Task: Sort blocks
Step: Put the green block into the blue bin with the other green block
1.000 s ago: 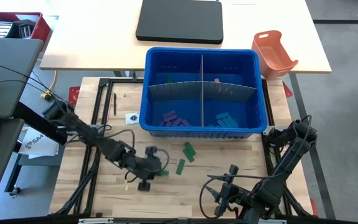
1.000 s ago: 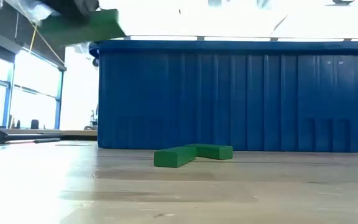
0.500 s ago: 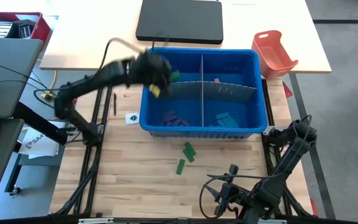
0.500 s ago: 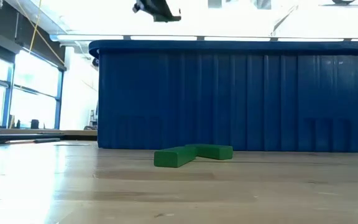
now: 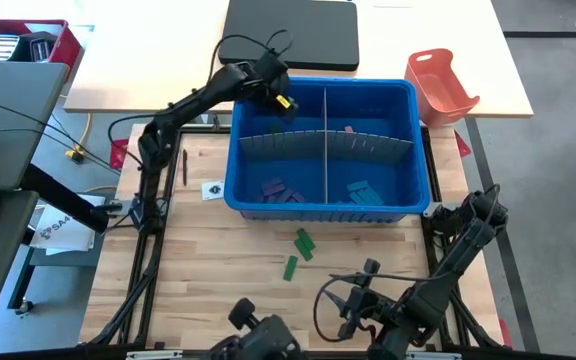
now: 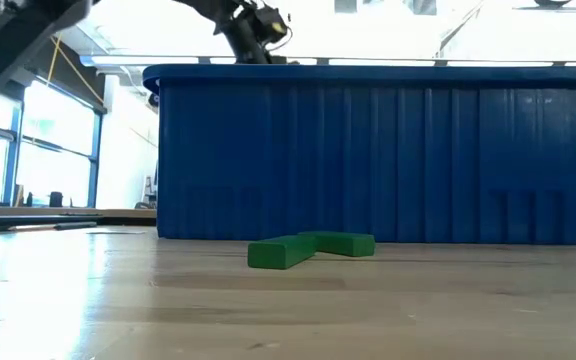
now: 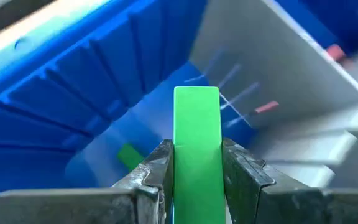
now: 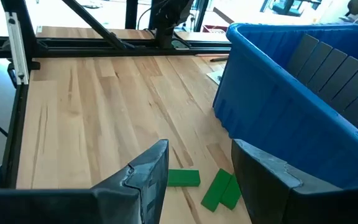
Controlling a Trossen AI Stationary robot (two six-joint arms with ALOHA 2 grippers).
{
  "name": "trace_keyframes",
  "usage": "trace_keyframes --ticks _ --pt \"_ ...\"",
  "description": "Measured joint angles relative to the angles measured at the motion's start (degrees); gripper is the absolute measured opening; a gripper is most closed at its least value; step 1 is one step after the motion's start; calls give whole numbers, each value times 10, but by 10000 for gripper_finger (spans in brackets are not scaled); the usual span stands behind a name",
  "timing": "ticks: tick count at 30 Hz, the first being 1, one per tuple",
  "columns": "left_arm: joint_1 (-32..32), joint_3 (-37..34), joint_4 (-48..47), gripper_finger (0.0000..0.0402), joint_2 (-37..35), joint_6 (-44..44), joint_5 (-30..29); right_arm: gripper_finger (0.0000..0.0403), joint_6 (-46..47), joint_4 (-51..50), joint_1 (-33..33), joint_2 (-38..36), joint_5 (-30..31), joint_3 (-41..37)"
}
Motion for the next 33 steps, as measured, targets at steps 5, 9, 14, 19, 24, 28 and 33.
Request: trace_keyframes --ticks 5,9,14,19,24,28,33 --pt "8 4 0 91 30 -87 1 171 1 -5 -1 0 -4 0" --pt "17 5 -5 91 51 -137 12 171 -2 -5 -1 0 -9 0" --pt "17 4 -1 91 80 -163 9 171 -4 -5 3 0 -10 0" --pt "16 4 -8 91 107 -197 14 171 -3 -9 8 0 -15 0" --pt "13 4 -10 91 133 -225 19 171 -3 -8 9 0 -14 0" --pt "9 4 -11 91 150 -236 20 171 -2 -9 9 0 -14 0" --pt "6 4 -10 128 157 -247 29 171 -1 -8 9 0 -15 0"
